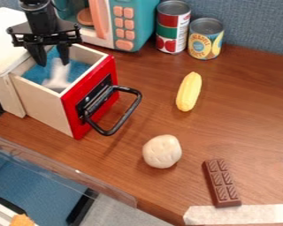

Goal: Put a white stamp in to the drawer

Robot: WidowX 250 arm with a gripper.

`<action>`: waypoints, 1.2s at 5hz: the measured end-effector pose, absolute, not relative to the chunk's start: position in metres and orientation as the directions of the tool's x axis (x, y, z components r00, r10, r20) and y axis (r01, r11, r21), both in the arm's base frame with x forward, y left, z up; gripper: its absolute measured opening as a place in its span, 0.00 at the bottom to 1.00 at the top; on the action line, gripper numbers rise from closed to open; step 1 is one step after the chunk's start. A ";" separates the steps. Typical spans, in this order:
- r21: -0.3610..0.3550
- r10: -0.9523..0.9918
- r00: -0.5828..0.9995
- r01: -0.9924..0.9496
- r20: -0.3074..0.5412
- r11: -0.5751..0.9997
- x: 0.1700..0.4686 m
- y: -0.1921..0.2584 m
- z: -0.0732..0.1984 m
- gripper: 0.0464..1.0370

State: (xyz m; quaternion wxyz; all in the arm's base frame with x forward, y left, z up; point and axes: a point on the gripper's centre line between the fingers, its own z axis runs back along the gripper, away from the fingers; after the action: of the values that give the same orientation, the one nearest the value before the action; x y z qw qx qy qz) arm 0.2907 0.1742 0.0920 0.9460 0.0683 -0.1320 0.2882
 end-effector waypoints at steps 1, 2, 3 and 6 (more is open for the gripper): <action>0.050 0.534 0.800 -0.566 0.276 0.823 0.289 0.173 0.091 0.94; 0.034 0.538 0.795 -0.569 0.281 0.822 0.290 0.171 0.104 0.96; 0.011 0.550 0.780 -0.579 0.297 0.815 0.288 0.175 0.123 0.96; 0.026 0.550 0.820 -0.560 0.159 0.828 0.267 0.178 0.156 0.96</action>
State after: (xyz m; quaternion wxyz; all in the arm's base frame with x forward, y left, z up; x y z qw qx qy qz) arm 0.2674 0.1783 0.1555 0.9532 0.0357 -0.0727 0.2912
